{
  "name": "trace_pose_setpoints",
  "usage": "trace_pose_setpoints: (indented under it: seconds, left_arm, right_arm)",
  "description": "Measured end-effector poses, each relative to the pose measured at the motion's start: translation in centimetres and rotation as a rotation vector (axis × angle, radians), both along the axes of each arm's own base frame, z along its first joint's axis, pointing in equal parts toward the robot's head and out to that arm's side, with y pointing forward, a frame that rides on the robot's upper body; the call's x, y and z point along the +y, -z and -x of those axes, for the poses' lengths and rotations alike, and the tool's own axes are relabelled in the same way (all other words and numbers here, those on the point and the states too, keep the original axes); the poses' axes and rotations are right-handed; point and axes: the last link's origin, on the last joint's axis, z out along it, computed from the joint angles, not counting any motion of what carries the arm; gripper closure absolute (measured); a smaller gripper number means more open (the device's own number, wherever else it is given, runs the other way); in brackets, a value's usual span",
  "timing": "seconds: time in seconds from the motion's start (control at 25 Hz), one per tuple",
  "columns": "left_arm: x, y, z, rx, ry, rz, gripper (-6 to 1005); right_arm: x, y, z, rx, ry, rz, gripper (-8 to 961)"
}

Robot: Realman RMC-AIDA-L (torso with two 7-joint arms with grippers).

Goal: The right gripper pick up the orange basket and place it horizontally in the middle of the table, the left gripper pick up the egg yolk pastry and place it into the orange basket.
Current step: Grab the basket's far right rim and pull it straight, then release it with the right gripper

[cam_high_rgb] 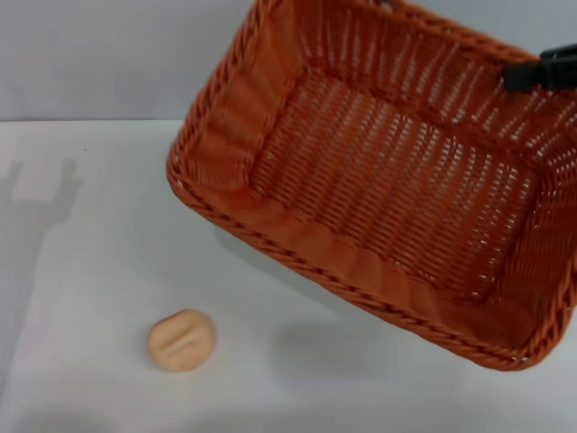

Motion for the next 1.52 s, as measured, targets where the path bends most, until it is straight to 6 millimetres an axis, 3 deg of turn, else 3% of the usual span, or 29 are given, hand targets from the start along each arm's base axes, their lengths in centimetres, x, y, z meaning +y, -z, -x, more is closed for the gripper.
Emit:
trace_pose_setpoints:
  seconds: [0.32, 0.8, 1.2, 1.52]
  left_arm:
    - [0.1, 0.2, 0.1, -0.003, -0.009, 0.009, 155]
    - [0.0, 0.6, 0.0, -0.013, -0.003, 0.034, 156]
    - [-0.4, 0.8, 0.3, -0.045, -0.012, 0.051, 155]
    - [-0.4, 0.8, 0.4, -0.050, -0.012, 0.054, 155]
  right_arm:
    - [0.3, -0.2, 1.5, -0.113, -0.161, 0.043, 783]
    - [0.4, 3.5, 3.0, -0.275, -0.443, 0.127, 783]
    - [0.7, 6.5, 2.1, -0.305, -0.466, 0.104, 784]
    - [0.6, 7.2, 1.6, -0.296, -0.463, 0.109, 784]
